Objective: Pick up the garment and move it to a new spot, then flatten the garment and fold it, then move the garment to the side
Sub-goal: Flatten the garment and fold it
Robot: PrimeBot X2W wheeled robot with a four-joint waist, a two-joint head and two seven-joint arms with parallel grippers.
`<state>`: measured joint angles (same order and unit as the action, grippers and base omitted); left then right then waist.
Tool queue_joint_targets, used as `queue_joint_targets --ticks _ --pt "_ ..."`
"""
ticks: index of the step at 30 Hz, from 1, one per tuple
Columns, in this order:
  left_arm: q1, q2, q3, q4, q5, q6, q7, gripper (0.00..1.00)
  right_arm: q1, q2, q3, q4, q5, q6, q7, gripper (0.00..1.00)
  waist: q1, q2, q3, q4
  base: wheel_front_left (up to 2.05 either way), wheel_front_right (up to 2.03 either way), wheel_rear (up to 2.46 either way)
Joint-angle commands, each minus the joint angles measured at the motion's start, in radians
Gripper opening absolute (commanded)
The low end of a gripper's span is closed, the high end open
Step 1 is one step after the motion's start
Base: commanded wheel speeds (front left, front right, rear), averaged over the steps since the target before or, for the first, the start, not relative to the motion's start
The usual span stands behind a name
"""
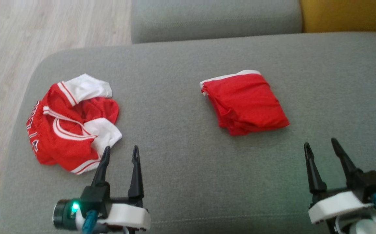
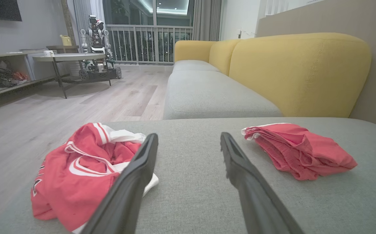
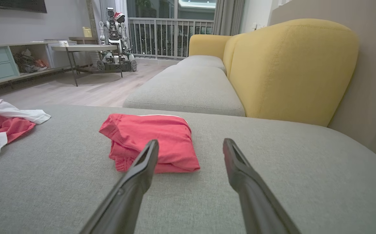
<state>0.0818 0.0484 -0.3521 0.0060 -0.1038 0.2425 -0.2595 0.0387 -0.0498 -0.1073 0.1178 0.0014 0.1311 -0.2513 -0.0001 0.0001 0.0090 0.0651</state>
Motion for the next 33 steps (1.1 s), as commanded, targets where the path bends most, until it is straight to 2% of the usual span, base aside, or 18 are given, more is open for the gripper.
queue_joint_targets --ticks 1,12,23,33 --pt "-0.02 0.002 0.042 -0.028 0.014 0.006 -0.002 1.0 -0.007 -0.001 0.023 -0.043 0.019 0.0 -0.01 1.0 0.0001 -0.0001 -0.02 -0.01 0.0 0.0 0.0" --pt "-0.007 0.002 0.052 -0.022 0.025 0.004 -0.002 1.0 0.007 -0.001 0.03 -0.055 0.055 0.0 -0.01 1.0 0.0001 -0.0001 -0.036 -0.016 0.0 0.0 0.0" --pt "-0.012 0.002 0.045 -0.019 0.029 0.002 -0.002 1.0 -0.012 -0.001 0.039 -0.031 0.075 0.0 -0.01 1.0 0.0001 -0.0001 -0.01 0.017 0.0 0.0 0.0" --pt "-0.066 0.002 -0.006 -0.021 0.014 0.0 -0.002 1.0 -0.232 -0.001 0.039 0.16 0.052 0.0 -0.01 1.0 0.0001 -0.0001 0.09 0.11 0.0 0.0 0.0"
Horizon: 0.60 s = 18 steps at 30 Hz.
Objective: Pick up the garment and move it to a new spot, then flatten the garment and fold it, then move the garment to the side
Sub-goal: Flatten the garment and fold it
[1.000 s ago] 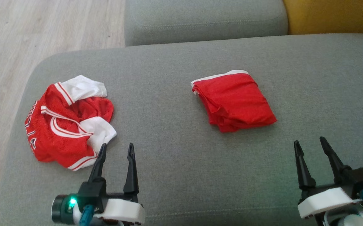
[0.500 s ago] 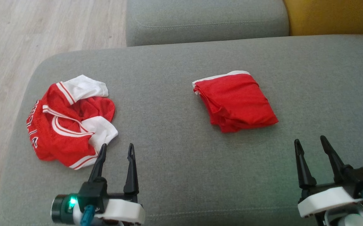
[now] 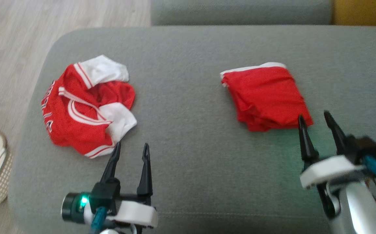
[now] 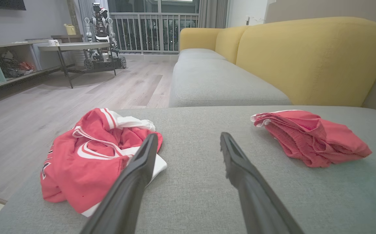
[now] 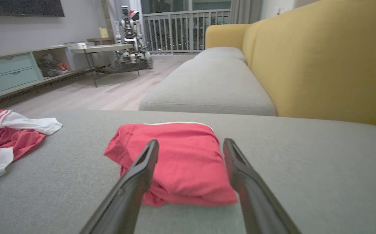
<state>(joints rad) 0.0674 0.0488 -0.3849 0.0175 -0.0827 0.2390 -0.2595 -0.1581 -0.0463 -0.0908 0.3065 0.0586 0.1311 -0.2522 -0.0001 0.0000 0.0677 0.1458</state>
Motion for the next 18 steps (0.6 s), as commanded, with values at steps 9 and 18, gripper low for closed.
queue_joint_targets --ticks 9,18 --pt "-0.119 0.001 -0.02 -0.025 -0.032 0.011 -0.002 1.0 -0.294 -0.069 0.087 0.273 -0.056 0.0 -0.009 0.0 0.0001 0.0 0.121 0.124 0.0 0.0 0.0" --pt "-0.137 0.001 -0.036 -0.013 -0.054 0.026 -0.002 1.0 -0.347 -0.032 0.296 0.492 0.028 0.0 -0.01 0.0 0.0001 0.0 0.137 0.159 0.0 0.0 0.0"
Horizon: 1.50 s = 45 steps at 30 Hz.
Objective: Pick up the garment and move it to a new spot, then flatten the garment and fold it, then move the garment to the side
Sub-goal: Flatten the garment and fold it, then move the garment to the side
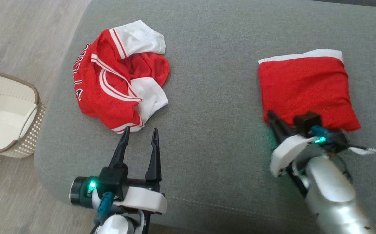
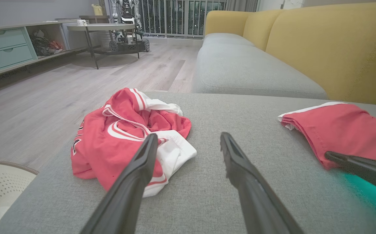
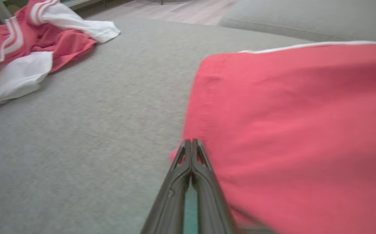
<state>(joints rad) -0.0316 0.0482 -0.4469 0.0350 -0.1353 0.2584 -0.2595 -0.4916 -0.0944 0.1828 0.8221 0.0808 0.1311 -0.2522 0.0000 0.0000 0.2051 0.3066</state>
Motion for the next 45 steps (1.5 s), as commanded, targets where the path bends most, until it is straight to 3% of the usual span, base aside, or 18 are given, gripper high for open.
queue_joint_targets --ticks 1,7,11,13,14,20,26,31,36,37,38,39,45 --pt "-0.037 0.002 0.027 -0.031 -0.002 0.008 -0.002 1.0 -0.007 0.02 0.052 -0.023 0.025 0.0 -0.01 0.0 0.0 0.0 -0.001 -0.004 0.0 0.0 0.0" --pt "-0.033 0.002 0.031 -0.033 0.003 0.006 -0.002 1.0 0.015 0.029 0.171 -0.11 0.145 0.0 -0.01 0.0 0.0 0.0 -0.008 -0.044 0.0 0.0 0.0" --pt "-0.034 0.002 0.034 -0.037 0.009 0.008 -0.002 1.0 0.01 0.005 0.17 -0.176 0.19 0.0 -0.01 0.05 0.0 0.0 -0.01 -0.067 0.0 0.0 0.0" --pt "-0.034 0.002 0.036 -0.041 0.012 0.008 -0.002 1.0 0.001 -0.014 0.142 -0.211 0.209 0.0 -0.01 0.63 0.0 0.0 -0.009 -0.08 0.0 0.0 0.0" --pt "-0.035 0.002 0.035 -0.042 0.013 0.008 -0.002 1.0 -0.005 -0.025 0.128 -0.224 0.215 0.0 -0.01 1.0 0.0 0.0 -0.008 -0.085 0.0 0.0 0.0" --pt "-0.043 0.002 0.03 -0.043 0.017 0.003 -0.002 1.0 -0.054 -0.094 0.029 -0.2 0.274 0.0 -0.001 1.0 0.0 0.0 0.001 -0.09 0.0 0.0 0.0" --pt "-0.06 0.002 0.026 -0.039 0.019 -0.006 -0.002 1.0 -0.154 -0.182 -0.031 -0.088 0.372 0.0 0.116 1.0 0.0 0.0 0.034 -0.067 0.0 0.0 0.0" --pt "-0.075 0.002 0.018 -0.028 0.008 -0.009 -0.002 1.0 -0.224 -0.24 -0.021 0.014 0.429 0.0 0.253 1.0 0.0 0.0 0.053 -0.041 0.0 0.0 0.0" --pt "-0.083 0.002 0.016 -0.025 0.0 -0.002 -0.002 1.0 -0.244 -0.258 0.024 0.077 0.482 0.0 0.375 1.0 0.0 0.0 0.061 -0.03 0.0 0.0 0.0" --pt "-0.085 0.002 0.016 -0.025 -0.001 -0.001 -0.002 1.0 -0.245 -0.258 0.03 0.08 0.494 0.0 0.382 0.9 0.0 0.0 0.061 -0.031 0.0 0.0 0.0" --pt "-0.085 0.002 0.017 -0.026 -0.001 0.001 -0.002 1.0 -0.246 -0.26 0.034 0.079 0.504 0.0 0.379 0.3 0.0 0.0 0.062 -0.032 0.0 0.0 0.0" --pt "-0.086 0.002 0.019 -0.027 -0.001 0.004 -0.002 1.0 -0.245 -0.264 0.037 0.077 0.511 0.0 0.373 0.0 0.0 0.0 0.063 -0.036 0.0 0.0 0.0" --pt "-0.081 0.002 0.027 -0.029 0.011 0.005 -0.002 1.0 -0.235 -0.313 0.078 0.052 0.518 0.0 0.342 0.0 0.0 0.0 0.065 -0.09 0.0 0.0 0.0"
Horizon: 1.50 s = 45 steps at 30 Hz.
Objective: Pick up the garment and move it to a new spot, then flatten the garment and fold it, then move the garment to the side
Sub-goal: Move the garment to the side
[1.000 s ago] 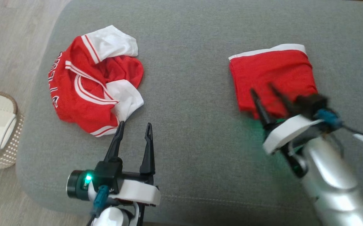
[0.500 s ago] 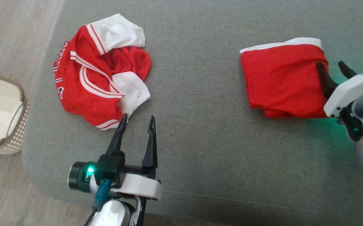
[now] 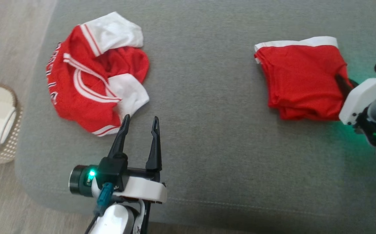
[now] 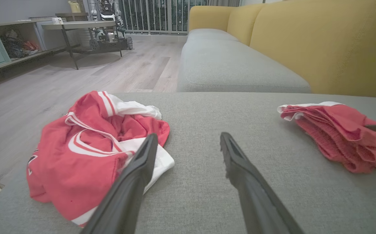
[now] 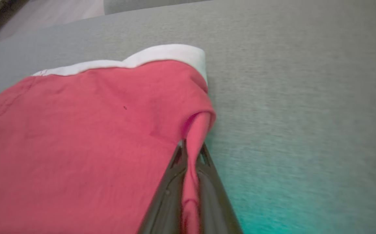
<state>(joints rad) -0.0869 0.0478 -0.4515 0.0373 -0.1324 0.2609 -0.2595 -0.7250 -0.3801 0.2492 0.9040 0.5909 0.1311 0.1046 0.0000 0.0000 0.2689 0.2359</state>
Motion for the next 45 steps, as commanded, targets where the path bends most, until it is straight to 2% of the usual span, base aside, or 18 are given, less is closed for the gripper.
queue_joint_targets --ticks 1,5,17,30,43,44,45 --pt "-0.026 0.002 0.034 -0.031 0.012 0.001 -0.002 1.0 0.0 -0.041 0.017 -0.037 0.007 0.0 -0.018 0.0 0.0 0.0 0.003 -0.032 0.0 0.0 0.0" --pt "-0.035 0.002 0.038 -0.033 0.023 -0.009 -0.002 1.0 0.005 -0.108 0.012 -0.054 -0.013 0.0 -0.046 0.0 0.0 0.0 0.016 -0.076 0.0 0.0 0.0" --pt "-0.056 0.002 0.065 -0.028 0.058 -0.039 -0.002 1.0 0.035 -0.246 -0.014 -0.124 -0.061 0.0 -0.083 0.0 0.0 0.0 0.054 -0.194 0.0 0.0 0.0" --pt "-0.063 0.002 0.08 -0.021 0.084 -0.06 -0.002 1.0 0.023 -0.263 -0.146 -0.155 -0.252 0.0 -0.131 0.0 0.0 0.0 0.068 -0.25 0.0 0.0 0.0" --pt "-0.055 0.002 0.077 -0.027 0.091 -0.062 -0.002 1.0 0.077 -0.213 -0.273 -0.246 -0.451 0.0 -0.094 0.0 0.0 0.0 0.063 -0.256 0.0 0.0 0.0" --pt "-0.054 0.002 0.076 -0.026 0.091 -0.062 -0.002 1.0 0.082 -0.208 -0.286 -0.253 -0.468 0.0 -0.091 0.07 0.0 0.0 0.062 -0.256 0.0 0.0 0.0" --pt "-0.054 0.002 0.075 -0.025 0.09 -0.061 -0.002 1.0 0.087 -0.202 -0.304 -0.262 -0.483 0.0 -0.093 0.33 0.0 0.0 0.06 -0.256 0.0 0.0 0.0"
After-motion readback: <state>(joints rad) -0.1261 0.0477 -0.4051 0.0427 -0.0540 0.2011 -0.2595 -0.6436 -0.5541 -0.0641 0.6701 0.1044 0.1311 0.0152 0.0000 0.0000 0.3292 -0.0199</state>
